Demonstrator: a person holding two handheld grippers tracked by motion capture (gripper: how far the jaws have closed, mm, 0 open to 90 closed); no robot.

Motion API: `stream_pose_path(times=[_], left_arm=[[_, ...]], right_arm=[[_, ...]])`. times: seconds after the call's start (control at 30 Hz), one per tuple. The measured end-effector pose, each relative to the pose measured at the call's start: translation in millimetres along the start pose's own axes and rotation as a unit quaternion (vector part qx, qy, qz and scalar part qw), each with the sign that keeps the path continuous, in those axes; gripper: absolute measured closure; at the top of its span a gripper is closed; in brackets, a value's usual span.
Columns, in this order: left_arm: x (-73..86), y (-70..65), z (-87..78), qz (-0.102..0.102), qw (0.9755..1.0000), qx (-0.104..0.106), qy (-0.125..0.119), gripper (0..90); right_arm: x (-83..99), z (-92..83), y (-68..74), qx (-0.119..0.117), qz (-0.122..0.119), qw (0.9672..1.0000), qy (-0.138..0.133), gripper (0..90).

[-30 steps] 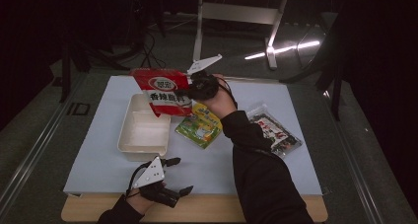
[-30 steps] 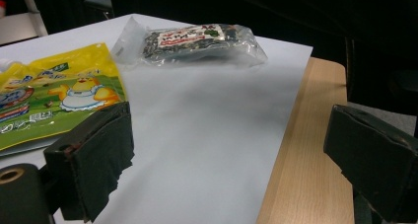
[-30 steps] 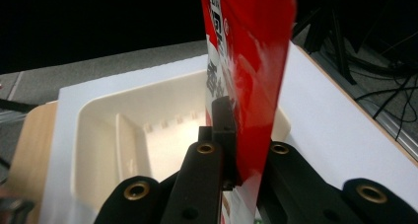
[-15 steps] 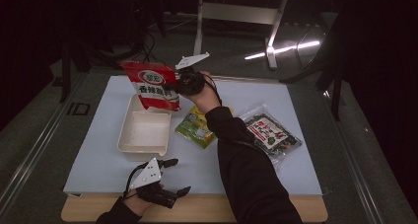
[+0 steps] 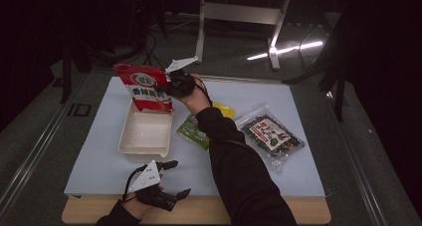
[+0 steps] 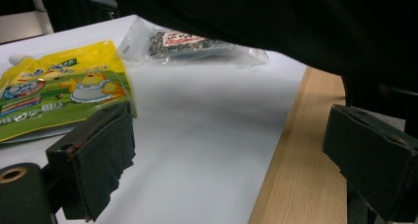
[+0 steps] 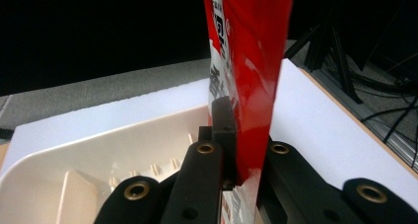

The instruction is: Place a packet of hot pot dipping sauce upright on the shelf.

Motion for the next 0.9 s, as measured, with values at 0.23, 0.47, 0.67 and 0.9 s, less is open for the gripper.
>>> stream_pose_path(times=[0.23,0.47,0.67,0.9], left_arm=[[1.4,-0.8,-0.1,0.000,1.0000,0.002,0.004,6.5],[1.8,-1.8,0.9,0.003,1.0000,0.005,0.007,6.5],[2.5,-1.8,1.3,0.003,0.9999,0.007,0.009,6.5],[2.8,-2.6,2.5,0.005,0.9999,0.008,0.010,6.5]], right_arm=[[8.7,12.8,-8.0,0.000,0.012,0.9999,-0.001,90.0],[16.4,20.2,-10.1,0.000,0.024,0.9997,-0.001,90.0],[20.8,23.5,-9.7,0.009,0.025,0.9996,0.014,89.7],[28.7,22.5,-10.8,0.021,0.034,0.9987,0.033,77.4]])
Point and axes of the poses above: each handheld gripper's, and its own axes: z roughly forward along the jaws, x roughly out of its underside, y roughly to its left, the point moved 2 cm from there along z, roughly forward along the jaws, and after that the axes turned 11 degrees about z, right-handed, at the moved point
